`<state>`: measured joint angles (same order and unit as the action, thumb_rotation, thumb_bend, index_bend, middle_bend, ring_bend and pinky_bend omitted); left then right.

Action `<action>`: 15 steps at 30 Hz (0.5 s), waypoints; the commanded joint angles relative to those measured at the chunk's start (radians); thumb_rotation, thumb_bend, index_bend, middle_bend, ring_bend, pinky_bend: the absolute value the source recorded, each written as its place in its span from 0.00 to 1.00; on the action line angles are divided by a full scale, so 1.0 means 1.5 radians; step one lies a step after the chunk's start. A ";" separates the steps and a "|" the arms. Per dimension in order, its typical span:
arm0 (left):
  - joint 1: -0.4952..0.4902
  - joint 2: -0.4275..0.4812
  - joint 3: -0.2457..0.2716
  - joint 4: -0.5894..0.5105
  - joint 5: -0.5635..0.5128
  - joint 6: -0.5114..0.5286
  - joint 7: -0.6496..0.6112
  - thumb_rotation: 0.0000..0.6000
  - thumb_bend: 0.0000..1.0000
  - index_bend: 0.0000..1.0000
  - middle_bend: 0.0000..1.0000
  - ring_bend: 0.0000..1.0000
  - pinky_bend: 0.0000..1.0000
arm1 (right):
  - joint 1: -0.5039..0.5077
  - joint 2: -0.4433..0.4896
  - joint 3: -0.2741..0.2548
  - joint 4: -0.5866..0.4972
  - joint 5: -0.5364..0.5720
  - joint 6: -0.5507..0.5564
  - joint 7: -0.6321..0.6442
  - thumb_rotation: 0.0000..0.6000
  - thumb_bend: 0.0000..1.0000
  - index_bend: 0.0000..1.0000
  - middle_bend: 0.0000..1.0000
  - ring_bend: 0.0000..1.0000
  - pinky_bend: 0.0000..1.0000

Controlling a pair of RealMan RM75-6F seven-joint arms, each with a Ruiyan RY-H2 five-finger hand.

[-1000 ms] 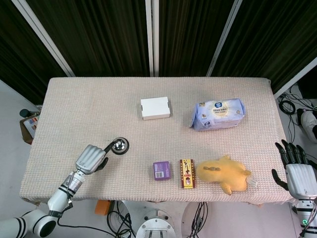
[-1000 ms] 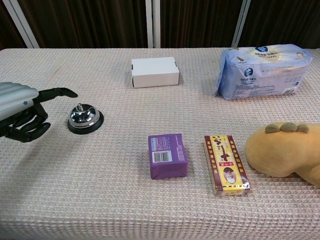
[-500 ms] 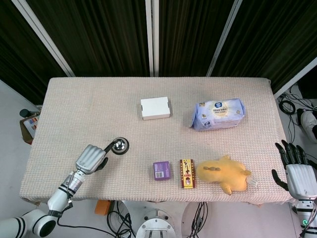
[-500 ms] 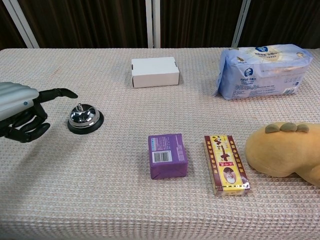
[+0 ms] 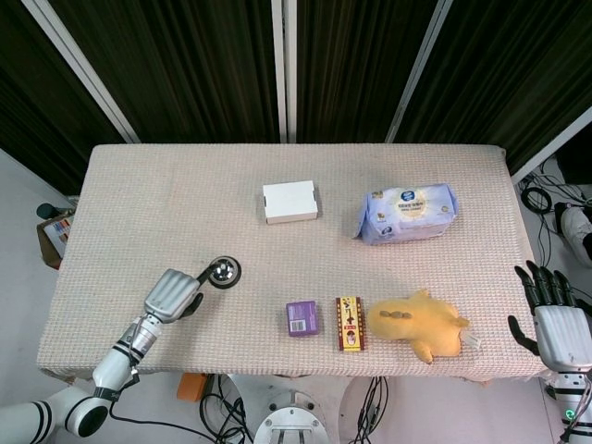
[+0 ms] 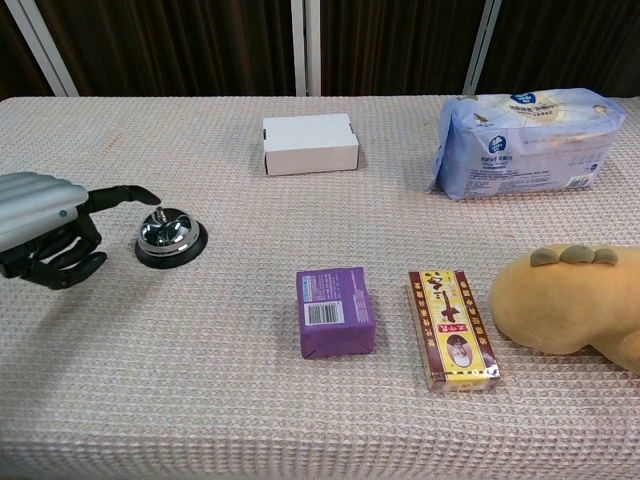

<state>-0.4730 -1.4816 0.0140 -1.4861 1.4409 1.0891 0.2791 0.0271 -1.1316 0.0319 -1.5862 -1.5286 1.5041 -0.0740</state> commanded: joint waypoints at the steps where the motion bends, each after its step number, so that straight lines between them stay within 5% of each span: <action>1: 0.001 -0.001 0.002 0.002 -0.004 -0.004 0.002 1.00 0.53 0.11 0.82 0.78 0.76 | 0.000 0.000 0.000 0.002 0.000 -0.001 0.000 1.00 0.29 0.00 0.00 0.00 0.00; 15: -0.001 0.005 -0.004 -0.012 0.002 0.005 0.007 1.00 0.53 0.11 0.82 0.78 0.76 | -0.001 0.002 0.000 0.003 -0.002 0.003 0.006 1.00 0.29 0.00 0.00 0.00 0.00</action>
<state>-0.4743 -1.4743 0.0086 -1.5030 1.4433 1.0960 0.2898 0.0257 -1.1284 0.0326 -1.5815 -1.5308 1.5090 -0.0655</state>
